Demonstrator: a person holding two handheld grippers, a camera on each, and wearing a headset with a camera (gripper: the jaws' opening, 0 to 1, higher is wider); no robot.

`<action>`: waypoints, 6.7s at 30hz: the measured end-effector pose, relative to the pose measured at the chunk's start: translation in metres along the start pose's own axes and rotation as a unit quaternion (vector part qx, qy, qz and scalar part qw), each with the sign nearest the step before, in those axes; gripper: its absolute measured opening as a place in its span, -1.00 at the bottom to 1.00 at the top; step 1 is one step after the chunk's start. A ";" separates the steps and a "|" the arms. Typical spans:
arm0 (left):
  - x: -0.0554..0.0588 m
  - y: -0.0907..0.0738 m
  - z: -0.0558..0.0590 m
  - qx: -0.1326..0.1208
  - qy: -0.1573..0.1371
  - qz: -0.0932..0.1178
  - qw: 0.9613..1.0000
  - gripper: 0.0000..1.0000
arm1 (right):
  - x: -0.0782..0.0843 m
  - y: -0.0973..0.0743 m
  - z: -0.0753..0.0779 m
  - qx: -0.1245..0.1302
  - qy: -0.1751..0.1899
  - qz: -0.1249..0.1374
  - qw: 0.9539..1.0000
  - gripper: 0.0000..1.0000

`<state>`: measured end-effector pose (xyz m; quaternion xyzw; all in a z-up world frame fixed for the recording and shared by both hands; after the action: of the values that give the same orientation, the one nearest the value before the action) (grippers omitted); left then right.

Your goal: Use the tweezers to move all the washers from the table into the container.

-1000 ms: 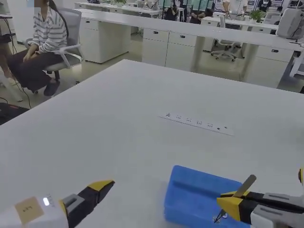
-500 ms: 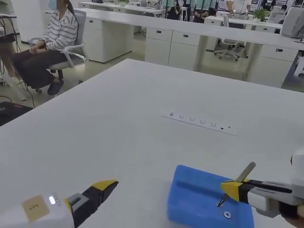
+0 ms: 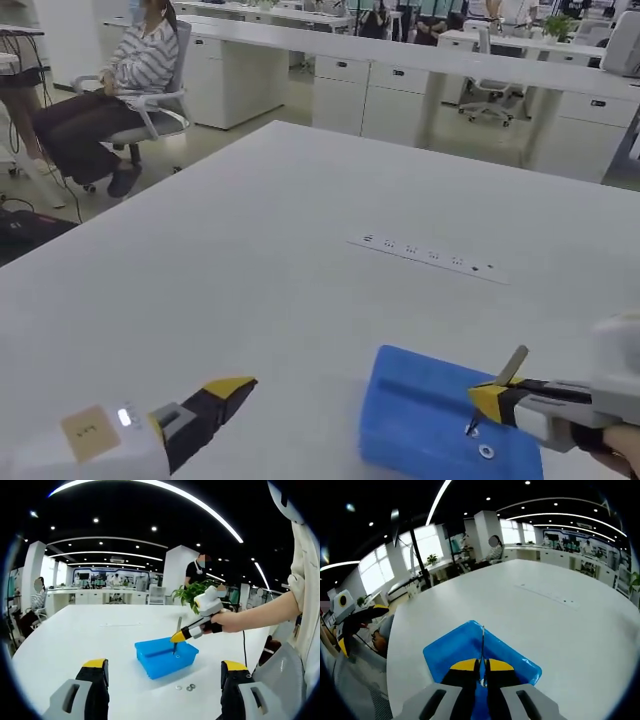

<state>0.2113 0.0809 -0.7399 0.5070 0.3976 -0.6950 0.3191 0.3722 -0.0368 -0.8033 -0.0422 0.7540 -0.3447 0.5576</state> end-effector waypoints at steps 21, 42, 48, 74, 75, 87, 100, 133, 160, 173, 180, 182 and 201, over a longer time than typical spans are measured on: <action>0.001 0.000 0.000 0.001 -0.001 -0.003 1.000 0.88 | 0.012 0.013 0.008 -0.002 -0.025 -0.018 1.000 -0.94; 0.001 0.000 0.001 0.003 -0.006 0.001 1.000 0.88 | -0.005 -0.011 -0.010 -0.007 -0.039 0.033 0.999 -0.92; 0.001 0.000 0.001 0.003 -0.006 0.001 1.000 0.88 | -0.018 -0.025 -0.023 -0.015 -0.033 0.064 0.997 -0.92; 0.003 0.000 0.002 0.008 -0.003 -0.007 1.000 0.87 | 0.037 -0.026 -0.091 -0.103 0.048 0.040 0.993 -0.92; 0.003 0.000 0.002 0.008 -0.002 -0.008 1.000 0.87 | 0.041 -0.024 -0.092 -0.101 0.051 0.036 0.993 -0.92; 0.003 0.000 0.002 0.009 -0.002 -0.009 1.000 0.86 | 0.061 -0.019 -0.095 -0.099 0.048 0.006 0.994 -0.92; 0.005 0.001 0.003 0.009 0.003 -0.017 1.000 0.86 | 0.062 -0.018 -0.115 -0.106 -0.040 -0.008 0.994 -0.91; 0.004 -0.001 0.003 0.011 0.001 -0.009 1.000 0.86 | 0.006 -0.052 -0.092 -0.098 0.017 0.056 0.993 -0.94; 0.000 -0.002 0.000 0.003 -0.004 0.003 1.000 0.84 | -0.018 -0.013 -0.020 -0.067 0.126 0.092 0.985 -0.94; 0.001 -0.001 -0.001 0.002 -0.002 -0.001 1.000 0.83 | -0.003 0.021 0.001 -0.042 0.141 0.057 0.987 -0.94; 0.001 -0.002 -0.002 -0.001 -0.003 0.000 1.000 0.82 | 0.002 0.027 -0.002 -0.036 0.121 0.036 0.991 -0.93; 0.001 -0.002 -0.002 0.000 -0.003 -0.001 1.000 0.82 | 0.004 0.028 -0.001 -0.032 0.107 0.028 0.993 -0.93; 0.001 -0.002 -0.003 -0.003 -0.003 -0.001 1.000 0.81 | -0.003 0.026 -0.017 -0.039 -0.061 0.007 0.997 -0.92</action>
<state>0.2106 0.0845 -0.7413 0.5037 0.3995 -0.6956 0.3206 0.3669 -0.0075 -0.8131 -0.0801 0.7317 -0.3080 0.6028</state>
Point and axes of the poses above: the centre of the closed fingertips' face, and the gripper's own axes: y roughly forward along the fingers, z roughly to its right, x roughly out of its underside, the point moved 2 cm from there along -y, roughly backward along the fingers, and after that the axes turned 3 degrees about -y, right-handed, at the moved point
